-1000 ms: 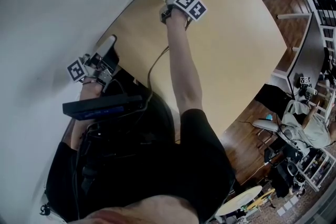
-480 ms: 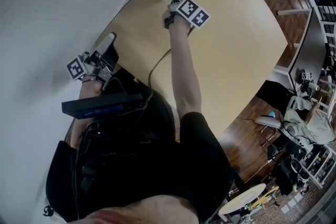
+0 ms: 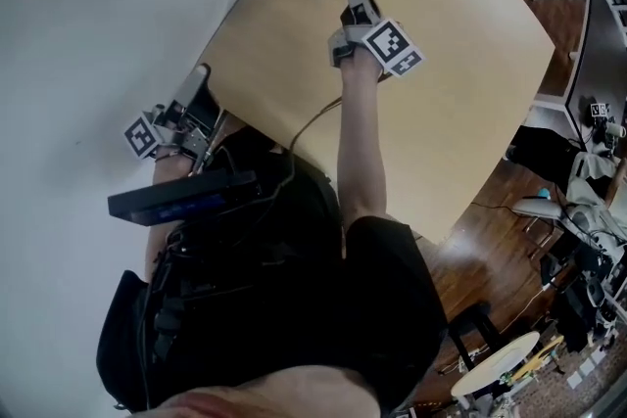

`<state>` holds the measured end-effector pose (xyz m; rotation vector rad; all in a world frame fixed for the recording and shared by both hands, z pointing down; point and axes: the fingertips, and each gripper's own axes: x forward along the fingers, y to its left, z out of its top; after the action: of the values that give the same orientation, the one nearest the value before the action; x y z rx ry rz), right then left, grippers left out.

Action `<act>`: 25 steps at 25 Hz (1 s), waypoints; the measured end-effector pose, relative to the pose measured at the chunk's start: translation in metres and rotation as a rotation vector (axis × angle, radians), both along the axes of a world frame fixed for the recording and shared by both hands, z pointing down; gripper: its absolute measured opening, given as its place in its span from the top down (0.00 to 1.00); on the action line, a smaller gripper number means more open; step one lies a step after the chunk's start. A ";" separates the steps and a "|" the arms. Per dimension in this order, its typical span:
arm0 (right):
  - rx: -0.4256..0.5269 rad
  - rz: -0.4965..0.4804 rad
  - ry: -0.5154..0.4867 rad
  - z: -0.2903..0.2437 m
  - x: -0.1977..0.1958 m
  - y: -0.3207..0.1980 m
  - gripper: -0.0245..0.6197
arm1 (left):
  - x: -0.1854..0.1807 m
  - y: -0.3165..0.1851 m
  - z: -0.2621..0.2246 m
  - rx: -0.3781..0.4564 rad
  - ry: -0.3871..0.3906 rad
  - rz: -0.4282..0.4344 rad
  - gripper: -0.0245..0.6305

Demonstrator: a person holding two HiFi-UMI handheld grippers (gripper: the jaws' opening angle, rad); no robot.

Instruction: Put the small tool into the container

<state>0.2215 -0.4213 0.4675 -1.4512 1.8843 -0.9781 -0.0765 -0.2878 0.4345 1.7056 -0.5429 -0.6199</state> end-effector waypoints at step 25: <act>-0.058 0.349 0.206 -0.038 -0.025 0.476 0.98 | -0.017 0.204 0.027 -0.034 0.231 0.413 0.91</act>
<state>0.1966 0.0549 0.4294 -1.8975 1.6679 -0.7445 -0.0936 -0.0838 0.4614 1.6235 -0.0320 -0.4939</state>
